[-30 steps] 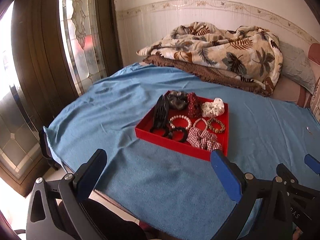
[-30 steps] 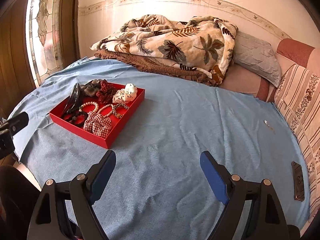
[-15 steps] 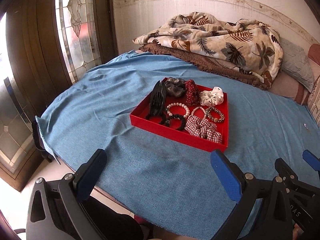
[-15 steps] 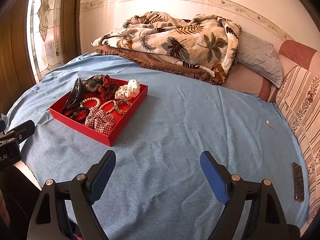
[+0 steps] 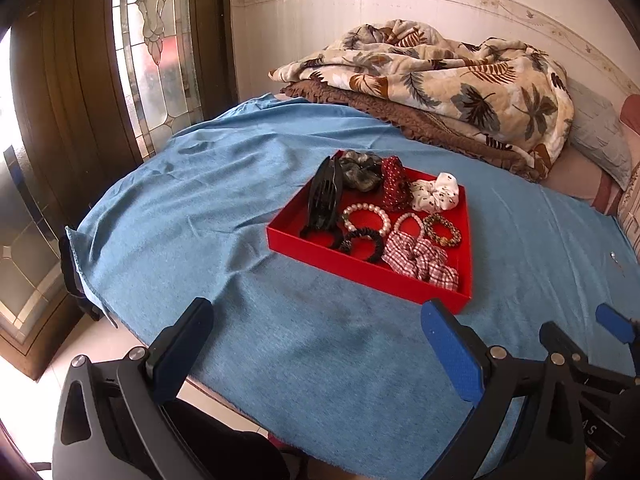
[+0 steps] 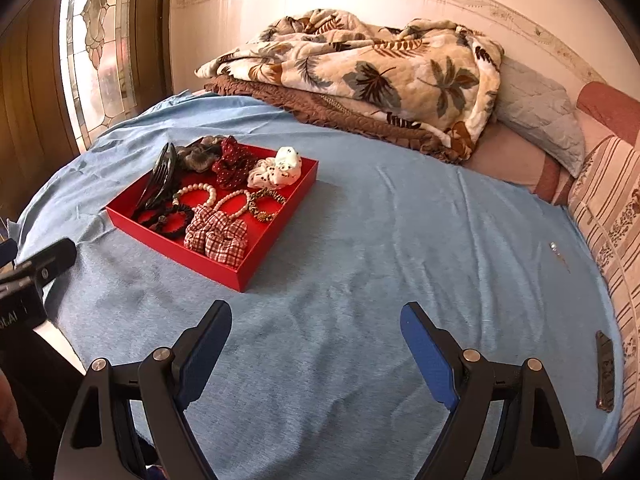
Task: Organize jewelry
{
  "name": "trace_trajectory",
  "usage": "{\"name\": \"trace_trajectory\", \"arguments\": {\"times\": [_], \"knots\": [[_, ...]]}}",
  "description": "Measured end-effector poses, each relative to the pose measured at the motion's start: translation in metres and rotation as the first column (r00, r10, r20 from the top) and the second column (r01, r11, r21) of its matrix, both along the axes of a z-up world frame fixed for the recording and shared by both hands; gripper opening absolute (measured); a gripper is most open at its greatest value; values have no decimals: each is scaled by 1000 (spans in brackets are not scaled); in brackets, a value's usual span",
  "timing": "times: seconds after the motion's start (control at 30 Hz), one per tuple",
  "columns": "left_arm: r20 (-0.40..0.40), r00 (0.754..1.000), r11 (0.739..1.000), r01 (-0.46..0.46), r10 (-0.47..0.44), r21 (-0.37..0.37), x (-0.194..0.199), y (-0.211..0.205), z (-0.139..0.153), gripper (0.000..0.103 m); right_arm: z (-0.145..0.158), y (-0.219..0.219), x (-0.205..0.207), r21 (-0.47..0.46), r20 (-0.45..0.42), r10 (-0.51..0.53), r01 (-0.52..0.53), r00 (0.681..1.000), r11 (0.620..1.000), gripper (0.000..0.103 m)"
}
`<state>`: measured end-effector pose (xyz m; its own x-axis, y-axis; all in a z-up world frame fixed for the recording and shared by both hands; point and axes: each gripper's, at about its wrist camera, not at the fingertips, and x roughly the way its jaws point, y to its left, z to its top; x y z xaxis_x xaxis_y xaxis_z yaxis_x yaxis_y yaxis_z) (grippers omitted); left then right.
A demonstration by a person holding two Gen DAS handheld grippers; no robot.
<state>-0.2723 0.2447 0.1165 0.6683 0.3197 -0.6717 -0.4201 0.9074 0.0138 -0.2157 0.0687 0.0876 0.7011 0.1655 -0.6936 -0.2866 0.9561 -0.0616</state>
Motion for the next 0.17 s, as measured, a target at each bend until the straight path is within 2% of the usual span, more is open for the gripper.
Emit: {"name": "trace_trajectory", "arguments": {"times": [0.17], "knots": [[3,1000,1000,0,0,18,7,2,2,103,-8,-3,5,18,-33,-6,7,999,1000,90]]}}
